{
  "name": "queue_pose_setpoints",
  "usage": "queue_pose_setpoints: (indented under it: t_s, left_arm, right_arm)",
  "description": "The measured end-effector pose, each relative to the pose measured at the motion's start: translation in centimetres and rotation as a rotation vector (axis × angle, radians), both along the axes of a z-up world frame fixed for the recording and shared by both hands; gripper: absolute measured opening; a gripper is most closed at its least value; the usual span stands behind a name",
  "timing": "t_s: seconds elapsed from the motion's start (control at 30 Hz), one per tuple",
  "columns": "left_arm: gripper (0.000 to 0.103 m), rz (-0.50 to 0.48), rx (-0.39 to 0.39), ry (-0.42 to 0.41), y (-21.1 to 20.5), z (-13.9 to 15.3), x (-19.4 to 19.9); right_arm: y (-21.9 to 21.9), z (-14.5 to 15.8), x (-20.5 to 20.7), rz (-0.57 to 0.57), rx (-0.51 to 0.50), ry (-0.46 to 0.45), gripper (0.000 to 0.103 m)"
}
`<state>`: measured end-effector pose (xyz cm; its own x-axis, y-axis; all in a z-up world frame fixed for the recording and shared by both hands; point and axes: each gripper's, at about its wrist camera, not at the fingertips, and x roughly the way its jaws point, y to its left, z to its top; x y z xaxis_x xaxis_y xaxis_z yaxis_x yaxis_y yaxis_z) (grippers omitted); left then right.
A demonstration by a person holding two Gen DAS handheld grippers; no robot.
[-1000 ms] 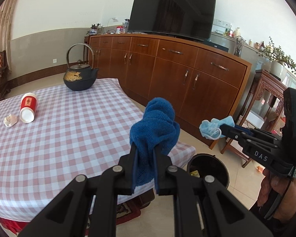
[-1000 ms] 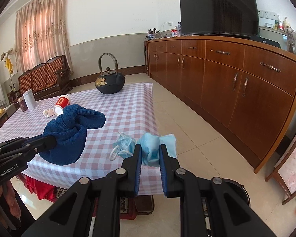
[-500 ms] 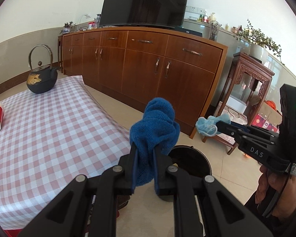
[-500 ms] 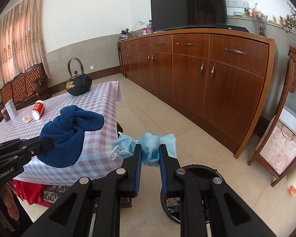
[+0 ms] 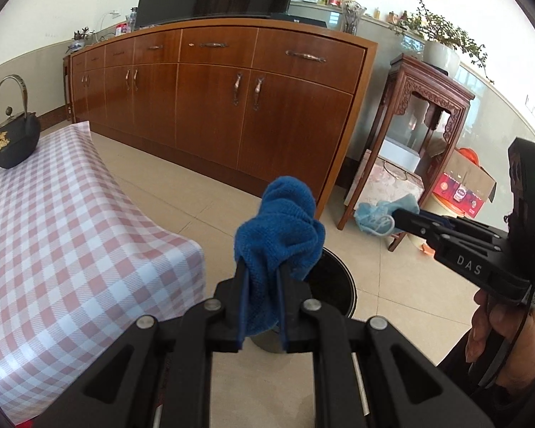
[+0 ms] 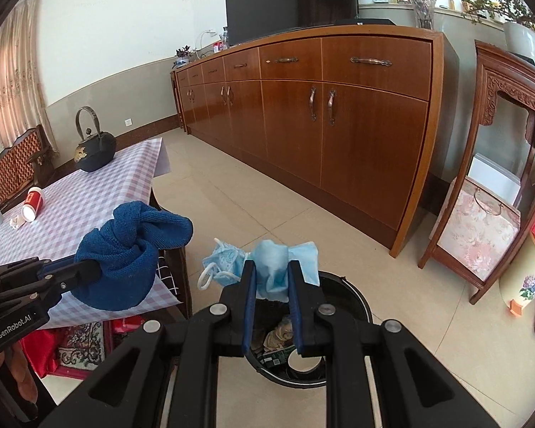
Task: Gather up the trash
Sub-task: 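Carry the face mask and blue towel over the black bucket with both tools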
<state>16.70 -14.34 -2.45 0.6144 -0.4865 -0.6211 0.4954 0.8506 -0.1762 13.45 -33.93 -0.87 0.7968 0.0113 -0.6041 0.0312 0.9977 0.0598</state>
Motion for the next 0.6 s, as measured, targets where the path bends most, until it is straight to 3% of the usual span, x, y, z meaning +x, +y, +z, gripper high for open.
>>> queue_pose_setpoints:
  t_s: [0.6]
  left_arm:
    - [0.015, -0.112, 0.085, 0.125, -6.3, -5.7, 2.6]
  right_arm:
    - [-5.5, -6.0, 1.3, -0.069, 0.004, 0.140, 0.018]
